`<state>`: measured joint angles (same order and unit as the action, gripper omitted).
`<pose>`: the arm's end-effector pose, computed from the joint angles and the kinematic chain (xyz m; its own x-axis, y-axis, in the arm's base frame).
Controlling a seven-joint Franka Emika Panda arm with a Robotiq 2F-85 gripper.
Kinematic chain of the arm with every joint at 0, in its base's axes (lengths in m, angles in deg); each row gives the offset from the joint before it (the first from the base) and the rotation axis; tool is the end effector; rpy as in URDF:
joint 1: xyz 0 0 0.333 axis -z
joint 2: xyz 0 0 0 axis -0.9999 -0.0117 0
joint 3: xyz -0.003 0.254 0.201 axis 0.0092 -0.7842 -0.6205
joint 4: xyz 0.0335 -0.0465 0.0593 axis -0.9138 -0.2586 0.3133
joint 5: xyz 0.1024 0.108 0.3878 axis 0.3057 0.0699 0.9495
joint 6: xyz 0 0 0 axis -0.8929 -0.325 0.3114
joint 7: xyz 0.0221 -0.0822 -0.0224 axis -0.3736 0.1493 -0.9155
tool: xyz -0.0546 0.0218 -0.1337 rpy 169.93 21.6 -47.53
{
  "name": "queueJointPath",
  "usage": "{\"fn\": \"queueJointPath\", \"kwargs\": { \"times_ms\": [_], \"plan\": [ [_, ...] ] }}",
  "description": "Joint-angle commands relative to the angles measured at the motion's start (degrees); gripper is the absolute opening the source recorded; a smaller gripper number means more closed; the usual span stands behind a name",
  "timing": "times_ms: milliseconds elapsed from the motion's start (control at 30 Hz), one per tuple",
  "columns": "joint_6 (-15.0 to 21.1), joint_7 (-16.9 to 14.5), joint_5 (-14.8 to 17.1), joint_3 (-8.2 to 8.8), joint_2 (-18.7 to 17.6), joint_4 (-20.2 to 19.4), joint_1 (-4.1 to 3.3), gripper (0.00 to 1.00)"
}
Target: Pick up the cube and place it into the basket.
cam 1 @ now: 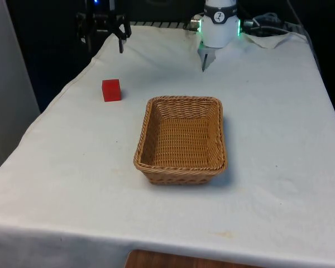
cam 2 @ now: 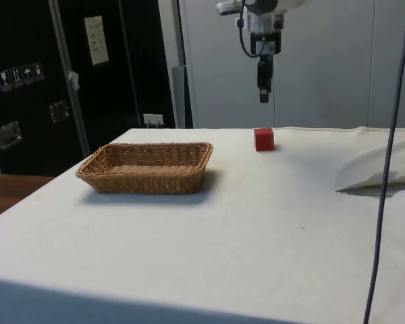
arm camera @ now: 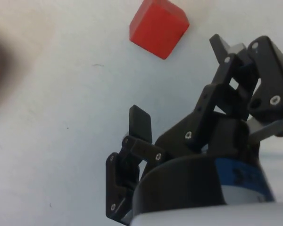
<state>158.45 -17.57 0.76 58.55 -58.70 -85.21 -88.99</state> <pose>0.4324 -0.3110 0.2426 0.9942 0.0998 0.0391 0.0972 -0.9932 0.0642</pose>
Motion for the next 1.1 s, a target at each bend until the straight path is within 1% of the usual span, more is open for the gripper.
{"fn": "queueJointPath", "kwargs": {
  "times_ms": [0,33,67,167,200,333,367,400,433,600,633,667,733,900,933,967,1067],
  "plan": [
    [0.8,-1.5,1.9,-0.46,-0.2,-0.4,0.11,1.0],
    [0.1,-0.5,0.6,-0.06,-0.3,0.0,0.0,1.0],
    [0.9,-2.1,2.5,-0.52,-0.6,-0.4,0.11,1.0],
    [1.0,-3.5,4.2,-0.69,-1.4,-0.3,0.11,1.0],
    [1.0,-4.4,5.2,-0.74,-1.9,-0.1,0.11,1.0],
    [1.0,-6.4,6.6,-1.03,-3.0,0.1,0.11,1.0],
    [0.5,-5.4,5.5,-0.52,-3.0,0.2,-0.06,1.0],
    [1.0,-6.8,7.0,-1.15,-3.2,0.2,0.17,1.0],
    [1.0,-7.8,7.7,-1.32,-3.7,0.3,0.17,1.0],
    [0.9,-10.4,9.6,-1.66,-5.2,0.6,0.23,1.0],
    [0.5,-9.6,8.5,-0.97,-5.2,0.6,-0.11,1.0],
    [1.0,-11.0,10.1,-1.72,-5.5,0.7,0.23,1.0],
    [1.1,-12.5,11.3,-1.95,-6.5,1.0,0.23,1.0],
    [1.9,-15.0,13.5,-2.35,-8.2,1.4,0.29,1.0],
    [1.3,-14.7,13.0,-1.78,-8.7,1.7,-0.11,1.0],
    [2.3,-15.9,14.3,-2.52,-8.9,1.6,0.29,1.0],
    [2.9,-17.4,15.5,-2.69,-9.8,1.7,0.4,1.0]
  ]
}}
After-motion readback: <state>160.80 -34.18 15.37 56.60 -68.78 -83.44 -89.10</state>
